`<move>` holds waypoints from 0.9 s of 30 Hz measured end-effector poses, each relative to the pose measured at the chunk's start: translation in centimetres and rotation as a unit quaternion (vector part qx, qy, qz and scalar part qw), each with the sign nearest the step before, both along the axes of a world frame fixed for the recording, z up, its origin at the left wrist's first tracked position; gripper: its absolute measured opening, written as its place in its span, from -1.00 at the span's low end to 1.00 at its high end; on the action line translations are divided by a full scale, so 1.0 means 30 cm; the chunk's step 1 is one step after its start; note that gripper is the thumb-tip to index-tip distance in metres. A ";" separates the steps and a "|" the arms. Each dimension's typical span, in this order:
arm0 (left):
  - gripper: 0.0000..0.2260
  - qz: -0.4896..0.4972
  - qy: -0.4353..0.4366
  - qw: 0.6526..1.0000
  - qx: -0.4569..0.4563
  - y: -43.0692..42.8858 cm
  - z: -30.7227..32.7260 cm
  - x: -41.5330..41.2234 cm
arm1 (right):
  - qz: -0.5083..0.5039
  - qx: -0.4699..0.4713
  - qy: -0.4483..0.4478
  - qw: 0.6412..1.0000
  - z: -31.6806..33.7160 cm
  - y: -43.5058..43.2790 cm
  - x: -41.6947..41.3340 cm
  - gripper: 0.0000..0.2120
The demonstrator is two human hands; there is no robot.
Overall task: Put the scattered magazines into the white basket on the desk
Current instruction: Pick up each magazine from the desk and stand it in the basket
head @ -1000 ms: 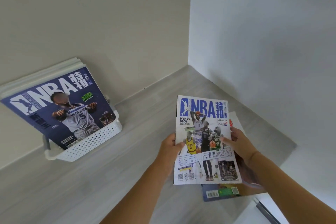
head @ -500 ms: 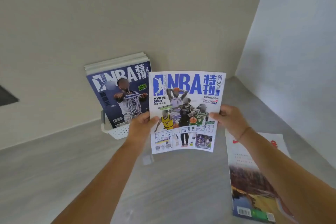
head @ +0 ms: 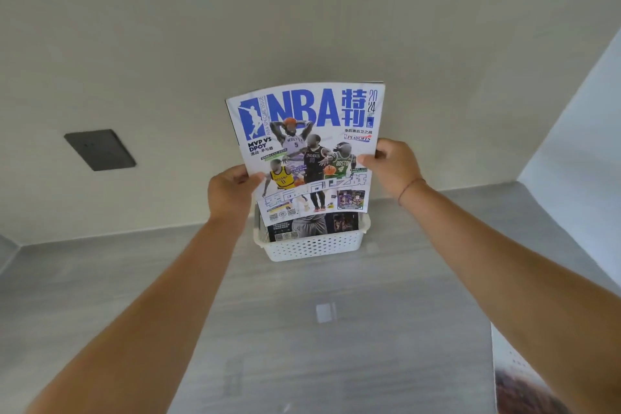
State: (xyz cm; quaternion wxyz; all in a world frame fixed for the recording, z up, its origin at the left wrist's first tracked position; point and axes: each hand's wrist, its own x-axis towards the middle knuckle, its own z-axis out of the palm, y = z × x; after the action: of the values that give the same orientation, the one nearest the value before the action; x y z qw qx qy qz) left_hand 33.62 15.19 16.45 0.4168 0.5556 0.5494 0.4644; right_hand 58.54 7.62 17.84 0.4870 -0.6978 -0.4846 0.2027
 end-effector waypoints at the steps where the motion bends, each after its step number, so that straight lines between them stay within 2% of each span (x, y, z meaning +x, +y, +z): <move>1: -0.82 0.012 0.002 1.000 -0.007 0.011 -0.012 -0.003 | -0.003 -0.004 -0.002 1.000 -0.011 0.019 -0.005 -0.78; 8: -0.90 0.057 0.018 0.995 -0.076 0.047 -0.159 -0.006 | -0.017 -0.054 -0.020 0.998 -0.155 0.090 -0.028 -0.81; 11: -0.81 0.088 0.018 0.992 -0.094 0.075 -0.212 -0.014 | -0.007 -0.049 -0.026 0.998 -0.177 0.127 -0.036 -0.86; 15: -0.84 0.116 0.024 0.985 -0.126 0.112 -0.256 -0.029 | 0.008 -0.060 -0.032 0.998 -0.188 0.184 -0.050 -0.89; 20: -0.83 0.104 0.038 0.988 -0.110 0.128 -0.285 -0.023 | -0.012 -0.083 -0.004 0.996 -0.247 0.190 -0.039 -0.92; 23: -0.89 0.085 0.049 0.988 -0.117 0.131 -0.309 -0.015 | -0.033 -0.099 0.006 0.995 -0.298 0.168 -0.028 -0.92; 27: -0.76 0.052 0.055 0.990 -0.118 0.125 -0.339 0.002 | -0.077 -0.124 0.046 0.988 -0.339 0.155 -0.007 -0.86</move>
State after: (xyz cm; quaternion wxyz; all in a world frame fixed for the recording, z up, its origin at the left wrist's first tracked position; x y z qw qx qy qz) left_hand 33.68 18.95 6.28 0.4237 0.4979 0.6505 0.3865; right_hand 58.33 12.26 7.66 0.4324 -0.7783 -0.3774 0.2546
